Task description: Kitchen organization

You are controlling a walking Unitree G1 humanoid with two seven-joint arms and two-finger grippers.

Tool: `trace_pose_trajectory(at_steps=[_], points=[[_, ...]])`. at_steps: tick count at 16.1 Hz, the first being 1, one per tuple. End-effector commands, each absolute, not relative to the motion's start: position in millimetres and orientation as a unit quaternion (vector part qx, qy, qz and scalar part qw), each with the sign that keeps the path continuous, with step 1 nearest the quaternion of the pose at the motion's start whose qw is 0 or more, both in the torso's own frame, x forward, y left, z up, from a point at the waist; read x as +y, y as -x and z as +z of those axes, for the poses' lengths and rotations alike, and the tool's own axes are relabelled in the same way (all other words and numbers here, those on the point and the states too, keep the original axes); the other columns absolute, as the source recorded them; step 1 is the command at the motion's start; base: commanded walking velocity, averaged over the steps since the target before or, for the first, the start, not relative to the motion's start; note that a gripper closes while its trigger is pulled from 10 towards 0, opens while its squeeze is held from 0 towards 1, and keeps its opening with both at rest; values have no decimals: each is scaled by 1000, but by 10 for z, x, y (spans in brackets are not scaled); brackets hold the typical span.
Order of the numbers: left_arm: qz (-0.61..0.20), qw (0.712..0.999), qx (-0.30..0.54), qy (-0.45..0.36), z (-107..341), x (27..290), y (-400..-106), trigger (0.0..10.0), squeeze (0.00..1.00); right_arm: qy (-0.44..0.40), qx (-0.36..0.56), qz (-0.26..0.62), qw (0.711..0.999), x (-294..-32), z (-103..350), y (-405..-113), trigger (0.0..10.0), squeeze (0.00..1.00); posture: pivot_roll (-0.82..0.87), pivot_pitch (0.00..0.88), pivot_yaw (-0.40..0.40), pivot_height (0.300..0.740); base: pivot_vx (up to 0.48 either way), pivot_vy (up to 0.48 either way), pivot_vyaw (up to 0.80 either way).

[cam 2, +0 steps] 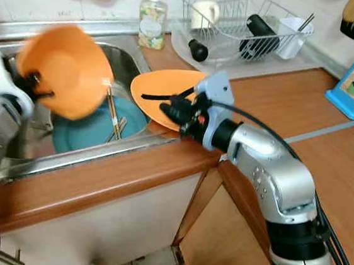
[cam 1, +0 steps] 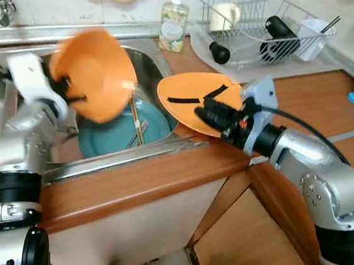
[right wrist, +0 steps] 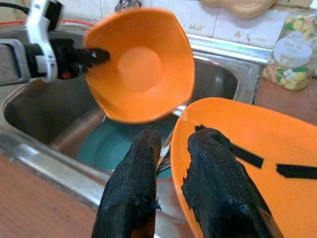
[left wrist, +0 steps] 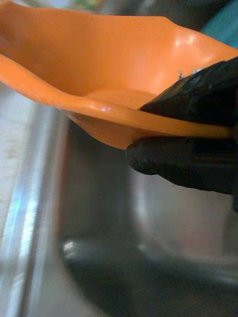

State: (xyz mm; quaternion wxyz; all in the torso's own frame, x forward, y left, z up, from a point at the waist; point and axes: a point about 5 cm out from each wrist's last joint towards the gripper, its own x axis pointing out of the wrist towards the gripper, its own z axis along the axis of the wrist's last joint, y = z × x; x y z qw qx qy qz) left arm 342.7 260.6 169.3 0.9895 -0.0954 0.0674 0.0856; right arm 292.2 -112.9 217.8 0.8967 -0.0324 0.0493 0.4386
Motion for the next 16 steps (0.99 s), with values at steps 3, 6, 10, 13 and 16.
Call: trace_pose_trajectory(at_steps=[3,6,10,13,16], points=[[79,987,115,75,1568,2526,-3463,4118,0,56,43,455,888,-1126,2205,-2882,10000,0,-205,0,-3,740,0,0,0],[64,980,177,65,1438,2436,-3460,10000,0,61,50,462,883,-1117,2180,-2864,10000,0,-211,0,-1,740,0,0,0],[48,972,216,75,1323,2383,-3429,10000,0,69,54,470,878,-1092,2165,-2854,10000,0,-212,0,-1,740,0,0,0],[36,971,225,69,1306,2359,-3414,10000,506,74,56,472,877,-1089,2155,-2860,10000,0,-212,0,-2,740,0,0,0],[25,971,231,52,1287,2343,-3393,10000,1000,76,57,473,876,-1090,2154,-2862,10000,0,-211,0,-4,740,0,0,0]])
